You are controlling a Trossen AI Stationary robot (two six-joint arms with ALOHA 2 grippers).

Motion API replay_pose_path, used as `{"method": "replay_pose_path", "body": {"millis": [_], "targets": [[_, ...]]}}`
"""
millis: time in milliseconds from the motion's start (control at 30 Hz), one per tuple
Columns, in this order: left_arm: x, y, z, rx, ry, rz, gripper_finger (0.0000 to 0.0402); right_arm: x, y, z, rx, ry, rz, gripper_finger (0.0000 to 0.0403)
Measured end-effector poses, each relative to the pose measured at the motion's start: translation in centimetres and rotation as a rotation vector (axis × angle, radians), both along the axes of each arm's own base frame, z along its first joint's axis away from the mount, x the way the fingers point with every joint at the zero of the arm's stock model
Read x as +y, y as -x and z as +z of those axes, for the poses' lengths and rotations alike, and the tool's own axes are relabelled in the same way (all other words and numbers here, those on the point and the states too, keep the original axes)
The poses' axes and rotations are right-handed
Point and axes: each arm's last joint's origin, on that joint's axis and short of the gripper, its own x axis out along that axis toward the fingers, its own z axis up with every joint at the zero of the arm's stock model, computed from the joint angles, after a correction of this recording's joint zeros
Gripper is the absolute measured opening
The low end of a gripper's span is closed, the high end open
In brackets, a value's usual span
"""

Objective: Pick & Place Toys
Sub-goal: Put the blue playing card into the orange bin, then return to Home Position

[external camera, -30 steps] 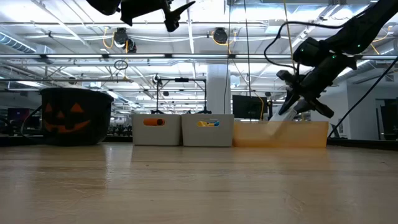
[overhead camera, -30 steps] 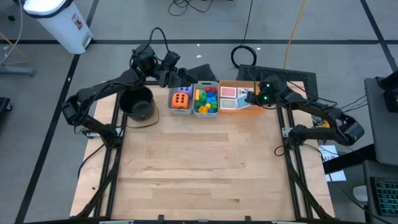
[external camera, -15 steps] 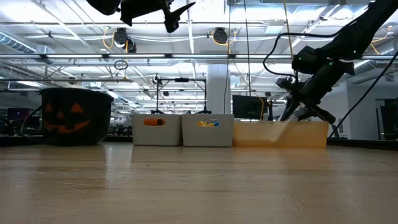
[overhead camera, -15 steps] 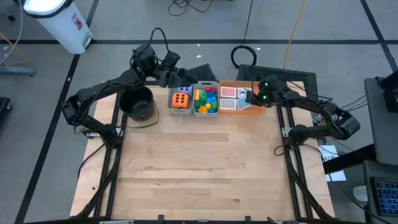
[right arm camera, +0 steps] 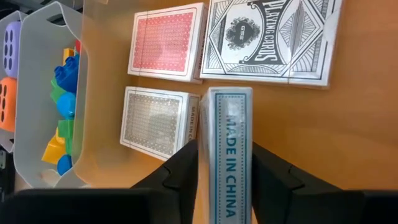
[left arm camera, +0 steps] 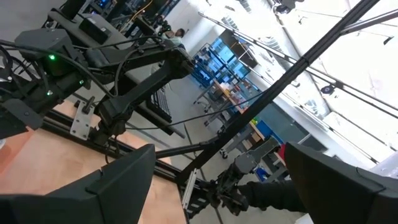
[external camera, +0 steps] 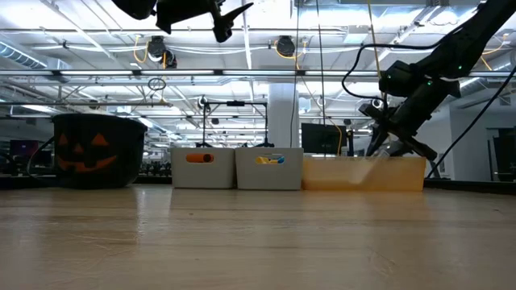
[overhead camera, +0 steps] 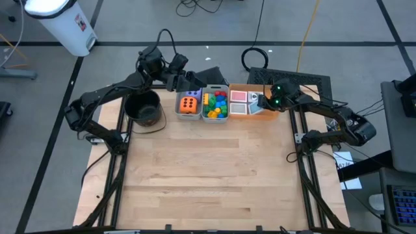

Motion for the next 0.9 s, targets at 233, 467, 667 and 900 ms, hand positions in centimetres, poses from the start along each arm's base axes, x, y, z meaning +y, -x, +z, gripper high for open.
{"method": "replay_pose_path", "body": {"millis": [233, 467, 667, 900], "targets": [[0.0, 0.0, 0.0, 0.003, 0.002, 0.0, 0.036, 0.0, 0.0, 0.0, 0.0, 0.003, 0.001, 0.0153], [0.0, 0.0, 0.0, 0.006, 0.008, 0.0, 0.0361, -0.2, 0.5, 0.2, -0.002, 0.016, -0.006, 0.0172], [0.0, 0.0, 0.0, 0.007, 0.009, 0.0, 0.0361, -0.5, 1.4, 1.1, -0.022, 0.059, -0.043, 0.0173], [0.0, 0.0, 0.0, 0.004, 0.005, 0.0, 0.036, -0.4, 2.5, 2.3, -0.05, 0.111, -0.086, 0.0173]]}}
